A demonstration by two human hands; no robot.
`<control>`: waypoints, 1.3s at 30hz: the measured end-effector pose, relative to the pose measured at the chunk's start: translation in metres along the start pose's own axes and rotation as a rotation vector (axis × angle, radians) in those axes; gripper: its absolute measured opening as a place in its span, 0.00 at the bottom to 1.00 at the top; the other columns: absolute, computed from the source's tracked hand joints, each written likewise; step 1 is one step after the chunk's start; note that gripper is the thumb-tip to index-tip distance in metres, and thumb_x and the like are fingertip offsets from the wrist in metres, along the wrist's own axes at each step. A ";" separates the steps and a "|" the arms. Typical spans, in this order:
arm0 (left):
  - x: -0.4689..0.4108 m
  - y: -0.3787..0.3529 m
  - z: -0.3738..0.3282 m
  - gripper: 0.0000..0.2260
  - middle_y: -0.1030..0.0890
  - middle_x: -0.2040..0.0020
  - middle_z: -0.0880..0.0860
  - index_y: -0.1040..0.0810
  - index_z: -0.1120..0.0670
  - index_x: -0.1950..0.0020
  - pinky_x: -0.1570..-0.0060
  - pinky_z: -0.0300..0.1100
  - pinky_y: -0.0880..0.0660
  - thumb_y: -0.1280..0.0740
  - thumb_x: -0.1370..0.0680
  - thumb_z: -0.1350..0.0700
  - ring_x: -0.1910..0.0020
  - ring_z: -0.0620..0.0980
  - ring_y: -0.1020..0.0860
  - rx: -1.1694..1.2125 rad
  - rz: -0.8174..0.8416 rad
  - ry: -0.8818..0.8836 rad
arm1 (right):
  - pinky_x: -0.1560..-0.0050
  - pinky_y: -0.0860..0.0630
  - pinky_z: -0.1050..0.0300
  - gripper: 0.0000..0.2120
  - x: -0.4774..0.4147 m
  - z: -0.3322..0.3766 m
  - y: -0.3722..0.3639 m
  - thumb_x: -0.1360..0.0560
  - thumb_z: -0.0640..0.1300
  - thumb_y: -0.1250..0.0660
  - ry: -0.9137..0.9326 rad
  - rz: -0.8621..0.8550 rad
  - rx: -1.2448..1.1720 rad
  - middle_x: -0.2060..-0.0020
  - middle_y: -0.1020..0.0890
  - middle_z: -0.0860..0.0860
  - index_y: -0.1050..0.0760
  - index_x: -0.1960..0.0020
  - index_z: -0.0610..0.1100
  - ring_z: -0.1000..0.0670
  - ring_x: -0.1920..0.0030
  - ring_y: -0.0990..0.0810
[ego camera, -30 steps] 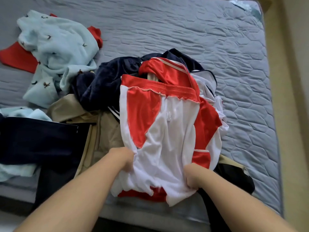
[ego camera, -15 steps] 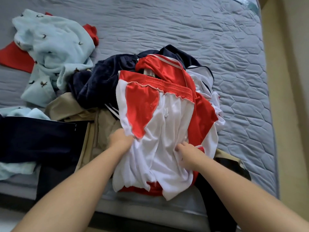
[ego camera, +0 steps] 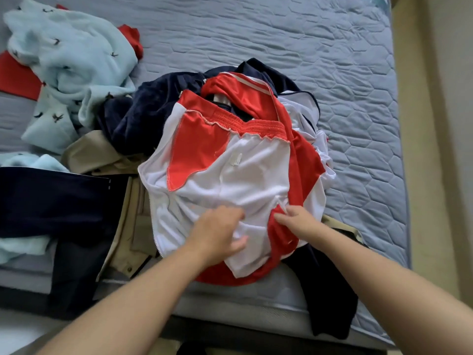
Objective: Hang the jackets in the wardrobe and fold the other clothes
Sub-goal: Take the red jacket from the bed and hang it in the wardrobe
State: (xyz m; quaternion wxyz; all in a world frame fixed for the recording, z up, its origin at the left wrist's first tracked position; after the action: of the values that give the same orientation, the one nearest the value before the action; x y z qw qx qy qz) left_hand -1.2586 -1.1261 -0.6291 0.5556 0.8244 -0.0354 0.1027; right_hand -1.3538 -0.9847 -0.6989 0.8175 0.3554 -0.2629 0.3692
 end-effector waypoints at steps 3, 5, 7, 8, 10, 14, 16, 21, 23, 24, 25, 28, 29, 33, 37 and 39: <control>0.000 -0.040 -0.032 0.30 0.29 0.42 0.51 0.35 0.51 0.35 0.49 0.49 0.34 0.37 0.30 0.34 0.44 0.54 0.29 -0.201 0.168 -0.090 | 0.58 0.23 0.59 0.11 0.004 0.026 0.024 0.20 0.35 0.40 0.058 -0.108 -0.556 0.65 0.21 0.47 0.25 0.59 0.44 0.53 0.66 0.21; -0.006 -0.034 -0.033 0.29 0.30 0.43 0.51 0.34 0.50 0.36 0.50 0.49 0.37 0.37 0.31 0.34 0.44 0.54 0.29 -0.179 0.071 0.021 | 0.62 0.22 0.57 0.10 0.009 0.039 0.032 0.19 0.34 0.42 0.063 -0.131 -0.742 0.66 0.21 0.48 0.25 0.56 0.44 0.53 0.66 0.21; -0.011 -0.014 -0.033 0.29 0.29 0.46 0.50 0.33 0.49 0.35 0.51 0.49 0.37 0.36 0.31 0.35 0.46 0.53 0.29 -0.080 -0.071 0.147 | 0.69 0.21 0.58 0.11 0.018 0.051 0.033 0.19 0.33 0.44 0.057 -0.135 -0.836 0.67 0.20 0.49 0.26 0.54 0.43 0.53 0.69 0.20; -0.013 -0.004 -0.034 0.28 0.28 0.48 0.51 0.31 0.50 0.36 0.52 0.49 0.36 0.35 0.30 0.38 0.48 0.53 0.29 -0.019 -0.140 0.200 | 0.70 0.20 0.58 0.11 0.023 0.060 0.033 0.19 0.33 0.44 0.062 -0.129 -0.875 0.67 0.21 0.48 0.26 0.54 0.43 0.53 0.69 0.20; -0.014 0.022 -0.039 0.16 0.26 0.52 0.53 0.27 0.52 0.41 0.57 0.48 0.37 0.35 0.26 0.48 0.51 0.56 0.27 0.114 -0.243 0.277 | 0.68 0.20 0.57 0.11 0.037 0.080 0.038 0.20 0.32 0.44 0.085 -0.139 -0.948 0.66 0.21 0.47 0.26 0.53 0.42 0.52 0.69 0.20; -0.013 0.063 -0.012 0.07 0.20 0.56 0.57 0.24 0.57 0.52 0.60 0.47 0.30 0.42 0.23 0.61 0.55 0.60 0.23 0.593 -0.335 0.510 | 0.51 0.21 0.45 0.09 0.064 0.120 0.074 0.19 0.33 0.44 0.103 -0.226 -0.823 0.54 0.21 0.40 0.26 0.44 0.37 0.46 0.56 0.21; -0.010 0.104 -0.010 0.08 0.20 0.60 0.55 0.24 0.55 0.56 0.60 0.43 0.30 0.42 0.24 0.63 0.57 0.58 0.23 0.748 -0.389 0.535 | 0.48 0.23 0.40 0.11 0.086 0.140 0.106 0.21 0.32 0.44 0.076 -0.281 -0.613 0.50 0.23 0.37 0.27 0.43 0.38 0.44 0.54 0.23; -0.005 0.254 -0.065 0.07 0.21 0.65 0.49 0.25 0.50 0.60 0.59 0.49 0.28 0.40 0.23 0.57 0.61 0.53 0.23 0.584 -0.379 0.304 | 0.70 0.18 0.49 0.26 0.175 0.228 0.176 0.25 0.27 0.49 0.130 -0.253 -0.335 0.53 0.25 0.42 0.32 0.39 0.54 0.42 0.69 0.21; 0.005 0.325 -0.092 0.08 0.23 0.66 0.46 0.26 0.48 0.61 0.62 0.46 0.30 0.40 0.23 0.56 0.62 0.51 0.24 0.513 -0.414 0.223 | 0.68 0.19 0.55 0.23 0.218 0.271 0.193 0.26 0.28 0.49 0.203 -0.176 -0.037 0.52 0.19 0.40 0.22 0.48 0.47 0.43 0.65 0.19; 0.013 0.362 -0.105 0.07 0.22 0.65 0.47 0.26 0.49 0.60 0.62 0.45 0.31 0.39 0.23 0.56 0.61 0.52 0.23 0.463 -0.438 0.192 | 0.65 0.22 0.58 0.21 0.244 0.294 0.201 0.27 0.30 0.47 0.250 -0.152 0.162 0.53 0.17 0.42 0.19 0.51 0.46 0.47 0.62 0.19; 0.020 0.399 -0.120 0.05 0.21 0.63 0.50 0.25 0.51 0.58 0.62 0.44 0.32 0.38 0.24 0.56 0.59 0.54 0.23 0.399 -0.457 0.163 | 0.63 0.24 0.60 0.19 0.270 0.316 0.209 0.27 0.32 0.44 0.290 -0.147 0.354 0.54 0.15 0.44 0.18 0.52 0.46 0.50 0.60 0.20; 0.052 0.498 -0.172 0.05 0.20 0.60 0.52 0.22 0.55 0.57 0.61 0.43 0.29 0.36 0.26 0.57 0.59 0.53 0.24 0.217 -0.479 0.058 | 0.58 0.28 0.61 0.12 0.354 0.381 0.231 0.26 0.38 0.37 0.418 -0.206 0.750 0.53 0.15 0.50 0.17 0.48 0.47 0.53 0.58 0.22; 0.069 0.532 -0.191 0.05 0.20 0.60 0.52 0.22 0.55 0.57 0.61 0.44 0.26 0.36 0.26 0.57 0.60 0.53 0.23 0.169 -0.493 0.018 | 0.57 0.27 0.61 0.12 0.389 0.404 0.238 0.26 0.38 0.36 0.457 -0.249 0.828 0.53 0.15 0.51 0.18 0.47 0.48 0.52 0.56 0.21; 0.121 0.637 -0.248 0.05 0.21 0.65 0.49 0.20 0.56 0.57 0.64 0.42 0.25 0.35 0.25 0.57 0.64 0.51 0.22 0.033 -0.586 -0.104 | 0.62 0.27 0.65 0.16 0.472 0.465 0.240 0.24 0.38 0.40 0.463 -0.182 0.919 0.53 0.15 0.46 0.29 0.39 0.50 0.49 0.56 0.18; 0.176 0.713 -0.276 0.06 0.23 0.66 0.47 0.20 0.56 0.56 0.66 0.39 0.27 0.37 0.25 0.59 0.66 0.47 0.23 -0.004 -0.700 -0.168 | 0.47 0.30 0.61 0.18 0.543 0.520 0.234 0.22 0.37 0.39 0.547 -0.183 0.822 0.41 0.21 0.45 0.28 0.33 0.44 0.48 0.46 0.24; 0.194 0.735 -0.278 0.06 0.23 0.65 0.49 0.21 0.56 0.57 0.67 0.37 0.30 0.38 0.25 0.60 0.65 0.47 0.24 -0.031 -0.729 -0.179 | 0.35 0.36 0.53 0.14 0.561 0.531 0.221 0.21 0.43 0.37 0.619 0.006 0.428 0.36 0.23 0.47 0.26 0.35 0.46 0.48 0.35 0.26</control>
State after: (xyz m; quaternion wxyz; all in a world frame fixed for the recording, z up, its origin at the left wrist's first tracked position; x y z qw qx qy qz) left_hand -1.2321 -1.1377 0.1798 0.5626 0.7801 0.2103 -0.1749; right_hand -1.2871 -1.0571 0.0987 0.7643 0.3892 0.0789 0.5082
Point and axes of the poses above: each hand's wrist, its own x-axis away from the middle knuckle, its own y-axis out of the back of the hand, z = x × y, the point moved 10 cm from there along -x, towards the middle knuckle
